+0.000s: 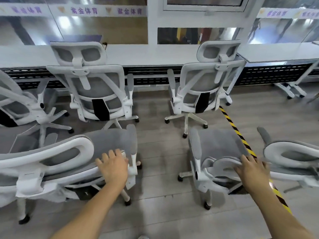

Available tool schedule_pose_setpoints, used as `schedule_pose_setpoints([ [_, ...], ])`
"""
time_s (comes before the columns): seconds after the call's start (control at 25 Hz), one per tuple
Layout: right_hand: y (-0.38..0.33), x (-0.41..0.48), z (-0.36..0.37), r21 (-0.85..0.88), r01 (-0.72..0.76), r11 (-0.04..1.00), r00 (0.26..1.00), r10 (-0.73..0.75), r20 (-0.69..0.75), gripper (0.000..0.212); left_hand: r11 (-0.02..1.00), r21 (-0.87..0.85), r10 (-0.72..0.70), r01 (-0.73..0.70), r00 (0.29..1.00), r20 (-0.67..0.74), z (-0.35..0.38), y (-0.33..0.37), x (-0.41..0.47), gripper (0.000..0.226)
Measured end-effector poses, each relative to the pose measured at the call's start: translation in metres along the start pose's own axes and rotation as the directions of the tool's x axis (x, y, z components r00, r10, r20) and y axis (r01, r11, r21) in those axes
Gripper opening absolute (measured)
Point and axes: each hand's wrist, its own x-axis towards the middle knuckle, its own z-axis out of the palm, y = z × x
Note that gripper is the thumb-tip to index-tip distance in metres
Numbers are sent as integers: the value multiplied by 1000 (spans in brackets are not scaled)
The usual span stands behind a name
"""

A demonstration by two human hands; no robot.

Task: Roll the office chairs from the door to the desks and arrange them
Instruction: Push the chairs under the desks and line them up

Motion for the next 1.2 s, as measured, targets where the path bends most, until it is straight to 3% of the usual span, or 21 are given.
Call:
schedule_pose_setpoints([
  [0.12,2,10,6,80,66,995,990,-55,-129,27,997,25,-69,70,997,-43,1,14,0,13],
  [0.24,0,30,7,117,102,988,988,-86,-131,25,996,18,-82,84,993,-86,4,18,-3,10],
  [0.52,-6,69,9,95,158,983,976,-140,-169,26,1000,-22,7,-13,967,-256,12,27,-23,14],
  [1.2,-18,82,5,78,146,986,979,-133,-158,21,999,-16,38,-44,966,-254,14,13,-17,13],
])
